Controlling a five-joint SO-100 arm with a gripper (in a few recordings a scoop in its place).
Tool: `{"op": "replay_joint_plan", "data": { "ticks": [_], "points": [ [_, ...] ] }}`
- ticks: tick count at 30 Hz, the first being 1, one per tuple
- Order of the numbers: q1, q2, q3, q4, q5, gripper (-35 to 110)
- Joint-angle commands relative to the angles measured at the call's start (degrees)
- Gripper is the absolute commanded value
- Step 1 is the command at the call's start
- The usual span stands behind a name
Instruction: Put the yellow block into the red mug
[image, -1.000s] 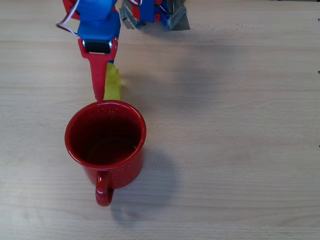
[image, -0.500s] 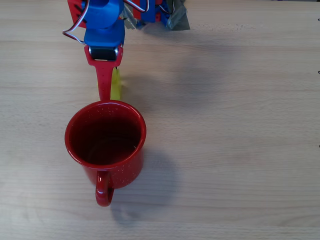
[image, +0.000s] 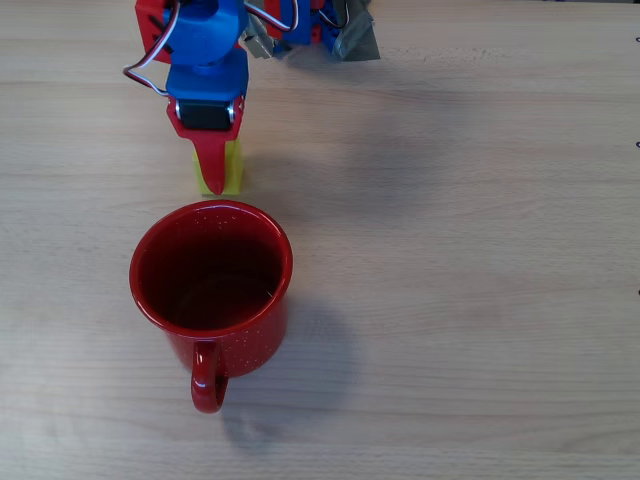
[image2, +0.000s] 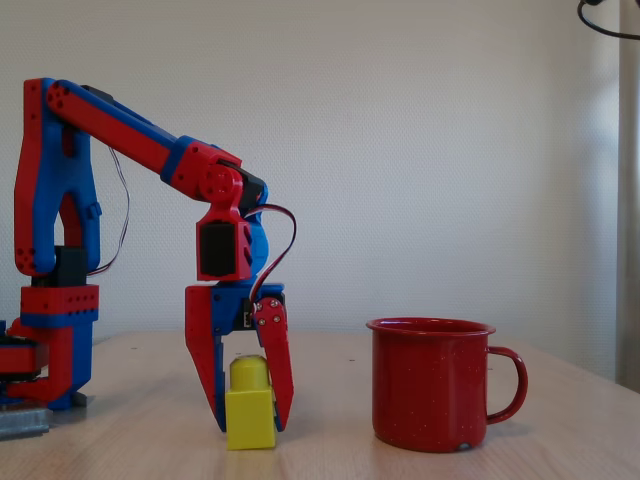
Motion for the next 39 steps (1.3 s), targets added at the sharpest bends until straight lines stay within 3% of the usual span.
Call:
{"op": "replay_joint_plan", "data": {
  "ticks": [1, 7, 21, 29, 39],
  "points": [
    [0.4, 2.2, -1.3, -0.4, -0.1, 3],
    [1.0, 2.9, -3.6, 2.3, 1.4, 0],
    [0.8, 8.9, -23.8, 26.1, 6.2, 0],
    [-3.4, 9.5, -44.4, 39.2, 9.3, 0],
    [-8.7, 5.2, -60.7, 42.1, 13.1, 0]
  ]
}}
